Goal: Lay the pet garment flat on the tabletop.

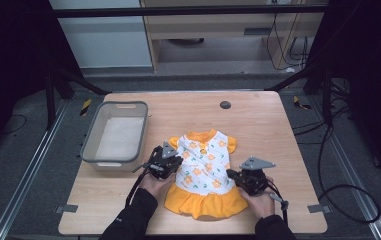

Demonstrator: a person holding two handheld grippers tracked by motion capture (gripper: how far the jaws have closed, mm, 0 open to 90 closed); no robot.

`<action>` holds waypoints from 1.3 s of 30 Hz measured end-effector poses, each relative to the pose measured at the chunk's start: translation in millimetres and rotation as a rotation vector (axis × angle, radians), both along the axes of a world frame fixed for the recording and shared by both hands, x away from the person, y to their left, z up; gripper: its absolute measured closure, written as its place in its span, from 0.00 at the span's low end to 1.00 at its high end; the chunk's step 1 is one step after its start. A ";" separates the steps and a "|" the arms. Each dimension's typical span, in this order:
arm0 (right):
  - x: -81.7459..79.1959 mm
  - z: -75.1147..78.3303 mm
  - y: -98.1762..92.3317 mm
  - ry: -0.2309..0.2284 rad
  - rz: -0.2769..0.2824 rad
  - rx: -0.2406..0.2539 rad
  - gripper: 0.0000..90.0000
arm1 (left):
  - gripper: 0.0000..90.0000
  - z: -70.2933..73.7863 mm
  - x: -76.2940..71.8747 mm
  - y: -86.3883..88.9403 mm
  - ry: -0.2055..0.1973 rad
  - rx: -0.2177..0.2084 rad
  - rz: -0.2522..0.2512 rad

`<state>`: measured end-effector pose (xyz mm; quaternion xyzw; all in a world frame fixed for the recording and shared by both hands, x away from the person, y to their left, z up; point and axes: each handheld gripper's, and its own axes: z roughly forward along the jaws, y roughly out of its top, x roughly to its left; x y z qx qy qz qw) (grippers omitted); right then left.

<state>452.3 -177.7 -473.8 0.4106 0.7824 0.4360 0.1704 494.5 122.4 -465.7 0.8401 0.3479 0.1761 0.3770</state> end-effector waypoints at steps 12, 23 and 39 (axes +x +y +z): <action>83.2 -22.5 7.9 -0.017 -0.053 0.046 1.00 | 0.95 -24.4 -61.3 -4.1 0.067 0.093 -0.115; 92.7 -34.5 4.6 0.027 -0.118 -0.062 1.00 | 0.96 -25.1 -67.6 -1.6 0.084 0.105 -0.138; 65.0 -1.8 -6.1 -0.058 -0.112 0.021 0.84 | 0.67 -1.6 -74.1 28.4 0.002 0.003 -0.060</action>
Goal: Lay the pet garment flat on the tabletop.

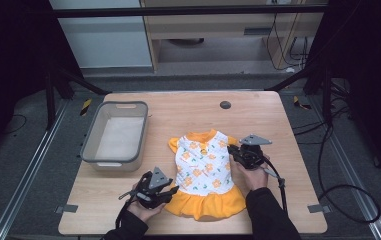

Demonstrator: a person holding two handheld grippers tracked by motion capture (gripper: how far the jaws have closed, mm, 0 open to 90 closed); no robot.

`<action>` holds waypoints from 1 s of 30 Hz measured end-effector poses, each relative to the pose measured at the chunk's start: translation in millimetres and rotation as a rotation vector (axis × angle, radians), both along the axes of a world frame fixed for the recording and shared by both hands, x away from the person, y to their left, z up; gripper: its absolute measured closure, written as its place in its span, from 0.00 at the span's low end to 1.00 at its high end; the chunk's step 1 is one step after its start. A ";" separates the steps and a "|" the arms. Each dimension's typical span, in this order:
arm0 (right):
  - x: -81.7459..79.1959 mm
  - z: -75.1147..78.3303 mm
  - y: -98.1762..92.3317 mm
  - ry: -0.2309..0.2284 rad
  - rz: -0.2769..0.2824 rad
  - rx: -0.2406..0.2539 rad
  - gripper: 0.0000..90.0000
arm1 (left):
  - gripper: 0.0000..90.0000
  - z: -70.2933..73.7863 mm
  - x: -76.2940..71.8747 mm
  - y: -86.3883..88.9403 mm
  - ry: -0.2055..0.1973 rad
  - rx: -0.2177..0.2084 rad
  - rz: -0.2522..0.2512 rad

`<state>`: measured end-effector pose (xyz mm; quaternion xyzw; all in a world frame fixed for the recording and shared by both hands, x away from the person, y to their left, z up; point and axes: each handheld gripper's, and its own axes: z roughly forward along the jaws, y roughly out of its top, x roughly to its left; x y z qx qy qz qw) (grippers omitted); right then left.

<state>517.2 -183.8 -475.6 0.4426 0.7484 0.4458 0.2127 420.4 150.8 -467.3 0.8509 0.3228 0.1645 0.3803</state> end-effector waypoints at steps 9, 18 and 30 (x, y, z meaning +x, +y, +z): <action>-41.8 13.4 -28.4 -0.036 -0.030 0.040 0.61 | 0.46 1.6 -5.3 48.7 -0.010 -0.054 0.118; -74.4 9.2 -55.8 -0.031 -0.068 0.062 0.39 | 0.34 -2.9 -11.5 84.1 -0.005 -0.068 0.172; -87.3 -4.1 -81.6 -0.003 -0.132 0.056 0.25 | 0.31 -11.0 -13.6 107.7 0.002 -0.043 0.236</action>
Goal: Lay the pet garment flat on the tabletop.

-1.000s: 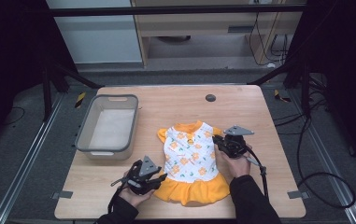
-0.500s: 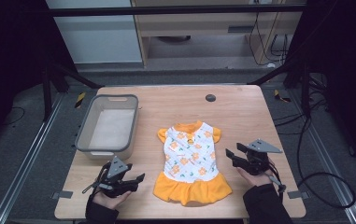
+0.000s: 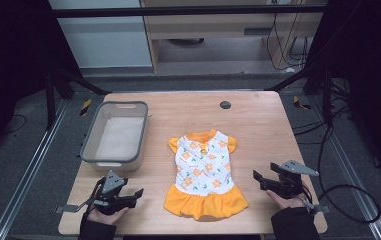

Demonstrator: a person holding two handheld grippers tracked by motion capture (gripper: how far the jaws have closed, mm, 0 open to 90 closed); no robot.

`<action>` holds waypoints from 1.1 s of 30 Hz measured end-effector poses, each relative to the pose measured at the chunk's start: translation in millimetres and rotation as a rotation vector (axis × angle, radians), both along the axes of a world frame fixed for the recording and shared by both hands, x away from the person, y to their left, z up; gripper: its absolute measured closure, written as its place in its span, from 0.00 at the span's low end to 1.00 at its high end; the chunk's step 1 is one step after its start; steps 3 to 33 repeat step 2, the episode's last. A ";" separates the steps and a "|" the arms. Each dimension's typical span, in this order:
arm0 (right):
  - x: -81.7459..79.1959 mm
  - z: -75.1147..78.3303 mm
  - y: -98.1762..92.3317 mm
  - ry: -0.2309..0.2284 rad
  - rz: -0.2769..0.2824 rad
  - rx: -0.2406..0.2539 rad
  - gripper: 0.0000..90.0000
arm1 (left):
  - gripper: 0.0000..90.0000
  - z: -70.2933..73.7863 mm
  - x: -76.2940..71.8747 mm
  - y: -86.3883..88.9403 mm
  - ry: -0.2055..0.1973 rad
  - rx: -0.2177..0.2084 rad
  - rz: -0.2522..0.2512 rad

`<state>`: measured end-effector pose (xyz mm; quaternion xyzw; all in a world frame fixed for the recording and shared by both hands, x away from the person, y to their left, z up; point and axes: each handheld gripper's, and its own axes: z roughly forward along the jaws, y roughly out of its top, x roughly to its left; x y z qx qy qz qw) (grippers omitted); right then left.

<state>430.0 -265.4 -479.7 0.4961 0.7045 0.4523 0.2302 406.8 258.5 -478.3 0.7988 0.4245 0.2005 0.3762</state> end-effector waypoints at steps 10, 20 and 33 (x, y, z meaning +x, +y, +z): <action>-1.8 -0.6 -2.3 -0.002 -0.011 -0.012 0.23 | 0.31 -0.4 -0.8 3.6 0.000 -0.001 0.006; -1.8 -0.6 -2.3 -0.002 -0.011 -0.012 0.23 | 0.31 -0.4 -0.8 3.6 0.000 -0.001 0.006; -1.8 -0.6 -2.3 -0.002 -0.011 -0.012 0.23 | 0.31 -0.4 -0.8 3.6 0.000 -0.001 0.006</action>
